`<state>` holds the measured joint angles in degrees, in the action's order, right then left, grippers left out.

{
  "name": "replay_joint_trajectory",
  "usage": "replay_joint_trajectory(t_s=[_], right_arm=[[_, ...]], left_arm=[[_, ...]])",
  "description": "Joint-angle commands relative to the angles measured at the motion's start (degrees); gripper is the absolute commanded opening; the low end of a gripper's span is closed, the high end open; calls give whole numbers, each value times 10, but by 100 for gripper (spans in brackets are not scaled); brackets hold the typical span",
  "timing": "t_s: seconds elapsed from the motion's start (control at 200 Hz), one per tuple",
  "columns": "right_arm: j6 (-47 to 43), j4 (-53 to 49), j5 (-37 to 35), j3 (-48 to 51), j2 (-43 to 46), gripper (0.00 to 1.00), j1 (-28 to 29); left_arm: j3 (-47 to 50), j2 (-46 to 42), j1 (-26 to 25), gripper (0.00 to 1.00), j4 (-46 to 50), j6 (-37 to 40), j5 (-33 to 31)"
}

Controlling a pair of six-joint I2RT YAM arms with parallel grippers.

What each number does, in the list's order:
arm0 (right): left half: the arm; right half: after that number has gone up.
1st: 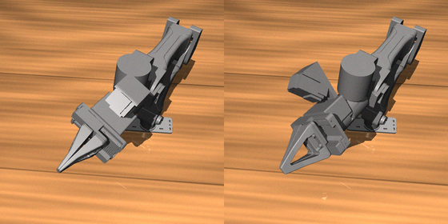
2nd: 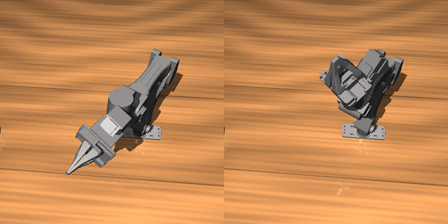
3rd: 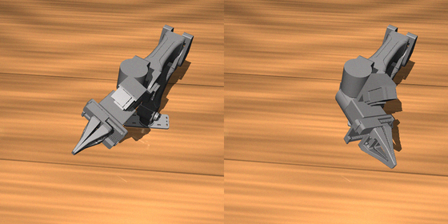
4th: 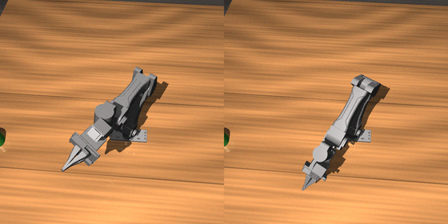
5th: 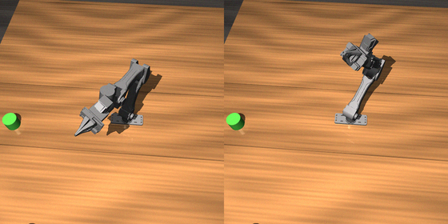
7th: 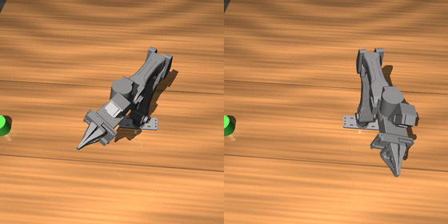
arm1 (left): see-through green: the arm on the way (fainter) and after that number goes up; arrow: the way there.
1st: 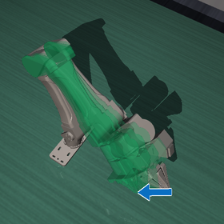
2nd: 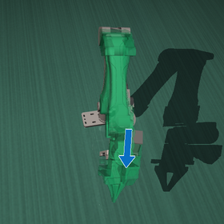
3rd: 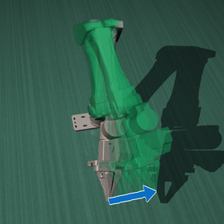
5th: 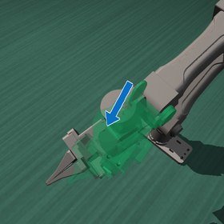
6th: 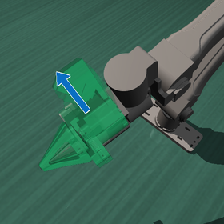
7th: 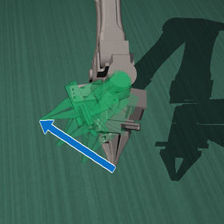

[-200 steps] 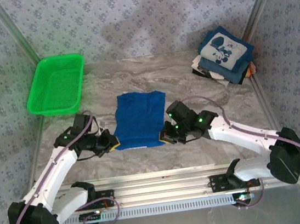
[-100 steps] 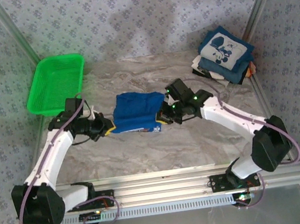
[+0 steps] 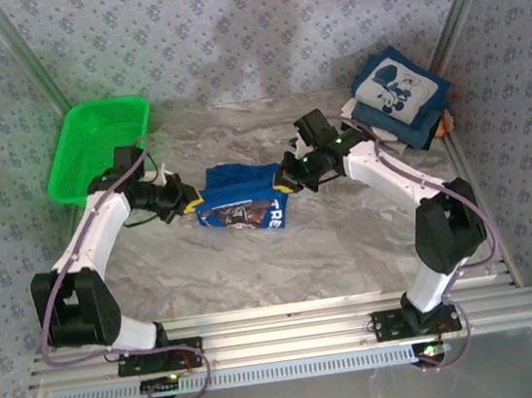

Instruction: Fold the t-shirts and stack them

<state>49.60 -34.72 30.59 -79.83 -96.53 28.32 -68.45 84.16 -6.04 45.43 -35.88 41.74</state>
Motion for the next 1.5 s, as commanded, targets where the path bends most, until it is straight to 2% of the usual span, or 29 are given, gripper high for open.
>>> replay_joint_trajectory(t_s=[0.0, 0.595, 0.939, 0.979, 1.014, 1.044, 1.084, 1.104, 1.159, 1.224, 1.364, 1.494], right_arm=[[-22, -26, 3, -20, -16, 0, -26], [-49, -2, 34, -46, -120, 0, -89], [-69, -3, 49, -94, -202, 0, -122], [-73, -4, 51, -104, -215, 1, -126], [-75, -6, 53, -113, -226, 7, -129], [-76, -7, 54, -122, -236, 12, -131], [-77, -7, 57, -134, -249, 27, -135], [-77, -8, 59, -142, -256, 32, -137], [-78, -10, 61, -166, -269, 39, -142], [-77, -12, 58, -194, -272, 47, -151], [-109, -50, 42, -244, -248, 52, -172], [-131, -62, 33, -222, -193, 53, -166]], left_arm=[[-37, 26, 9, 1, -3, 21, 0], [-197, 222, 9, 1, 3, 49, -1], [-276, 332, 10, 4, 12, 62, -12], [-288, 344, 11, 6, 12, 62, -15], [-297, 355, 11, 10, 12, 63, -18], [-308, 366, 12, 16, 13, 62, -18], [-324, 378, 13, 24, 14, 59, -17], [-333, 382, 12, 29, 15, 58, -18], [-361, 390, 15, 45, 14, 46, -22], [-402, 391, 17, 56, 7, 27, -19], [-514, 382, 18, 61, 53, 28, -52], [-478, 323, 7, 61, 48, 40, -70]])
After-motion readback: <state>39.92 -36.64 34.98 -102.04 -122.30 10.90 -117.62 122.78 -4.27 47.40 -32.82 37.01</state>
